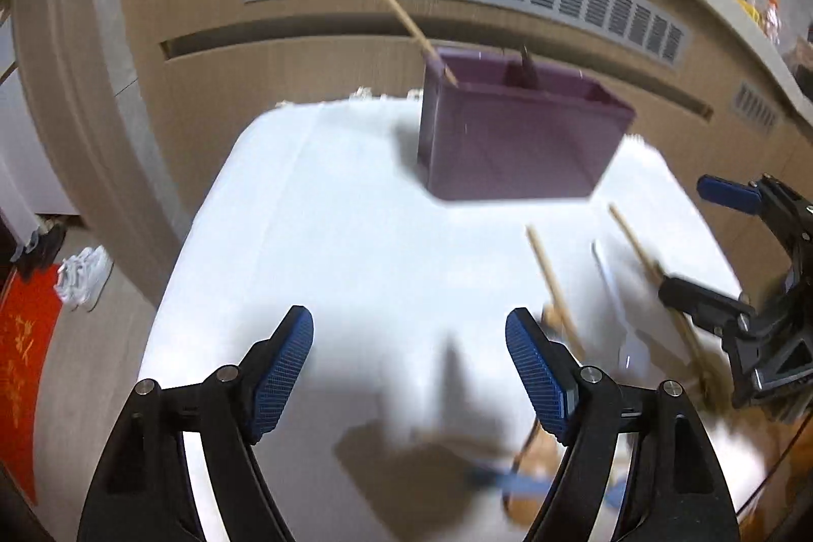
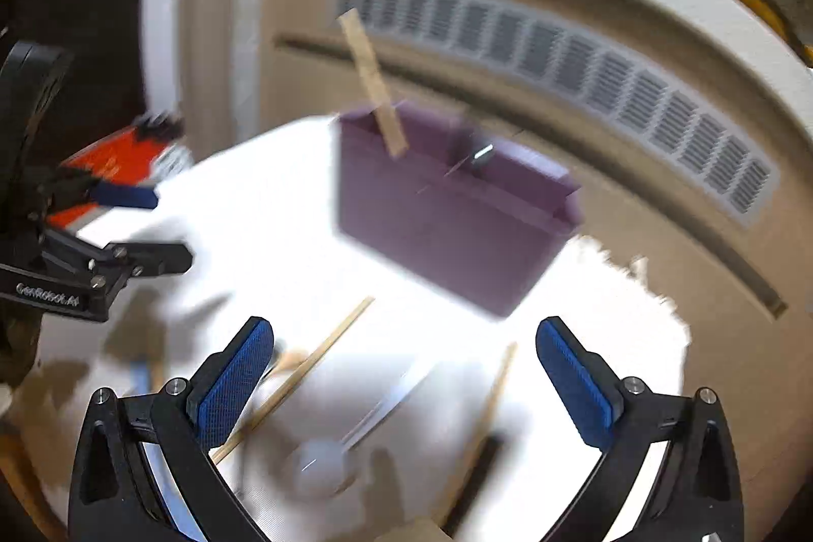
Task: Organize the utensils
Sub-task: 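Lift both held utensils over the purple caddy and release them inside, then grasp the white-ball metal spoon with the left gripper while the right grasps a chopstick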
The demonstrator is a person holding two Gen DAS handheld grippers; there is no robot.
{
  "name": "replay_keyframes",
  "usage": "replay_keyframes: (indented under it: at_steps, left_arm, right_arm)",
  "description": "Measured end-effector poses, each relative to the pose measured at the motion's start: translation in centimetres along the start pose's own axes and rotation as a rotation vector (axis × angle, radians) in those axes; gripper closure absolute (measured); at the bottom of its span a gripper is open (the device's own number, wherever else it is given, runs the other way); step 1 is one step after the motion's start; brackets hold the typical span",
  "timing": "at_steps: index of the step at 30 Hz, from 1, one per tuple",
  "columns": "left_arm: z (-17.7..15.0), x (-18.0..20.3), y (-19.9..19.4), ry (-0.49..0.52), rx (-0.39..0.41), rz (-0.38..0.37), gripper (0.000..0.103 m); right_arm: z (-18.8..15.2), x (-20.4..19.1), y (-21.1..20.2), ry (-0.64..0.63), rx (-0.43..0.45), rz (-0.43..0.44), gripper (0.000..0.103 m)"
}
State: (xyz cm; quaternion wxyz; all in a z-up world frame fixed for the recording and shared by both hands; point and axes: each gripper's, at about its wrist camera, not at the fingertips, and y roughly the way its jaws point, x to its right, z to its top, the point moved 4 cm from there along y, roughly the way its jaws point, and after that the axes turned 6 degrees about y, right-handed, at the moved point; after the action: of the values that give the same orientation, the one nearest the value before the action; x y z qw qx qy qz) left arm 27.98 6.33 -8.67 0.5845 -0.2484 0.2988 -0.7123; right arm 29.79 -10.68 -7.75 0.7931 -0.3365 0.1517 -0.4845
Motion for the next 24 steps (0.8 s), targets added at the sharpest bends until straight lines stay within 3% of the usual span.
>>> replay_keyframes:
  at_steps: [3, 5, 6, 7, 12, 14, 17, 20, 24]
  left_arm:
    - [-1.8, 0.5, -1.3, 0.024, 0.002, -0.011, 0.019]
    - [-2.8, 1.3, -1.8, 0.043, -0.001, -0.035, 0.017]
    - [-3.1, 1.7, -2.0, 0.053, -0.002, -0.052, 0.017]
    - [-3.4, 2.3, -2.2, 0.061, 0.001, -0.074, 0.017]
    - [-5.0, 8.3, -2.9, 0.211, 0.004, -0.265, 0.023]
    - [-5.5, 10.5, -3.0, 0.249, -0.007, -0.301, 0.044]
    - [-5.6, 12.9, -2.3, 0.222, -0.076, -0.388, 0.057]
    - [-5.3, 13.8, -1.3, 0.178, -0.115, -0.391, 0.058]
    - [-5.4, 14.3, 0.4, 0.152, -0.18, -0.319, 0.058]
  right_arm:
    - [-2.2, -1.1, -0.6, 0.016, -0.058, 0.083, 0.002]
    - [-3.9, -1.7, -0.8, 0.015, -0.112, 0.106, 0.018]
    - [-4.6, -1.8, -0.9, 0.013, -0.134, 0.109, 0.033]
    - [-5.4, -1.9, -0.9, 0.015, -0.157, 0.101, 0.041]
    - [-7.2, 1.9, -2.2, 0.165, -0.158, 0.013, 0.042]
    - [-7.8, 4.0, -2.8, 0.22, -0.136, -0.061, 0.041]
    - [-8.2, 6.0, -3.7, 0.268, -0.108, -0.114, 0.041]
    - [-8.7, 7.1, -4.3, 0.31, -0.067, -0.14, 0.04]
    - [-9.4, 7.4, -4.8, 0.325, -0.021, -0.154, 0.037]
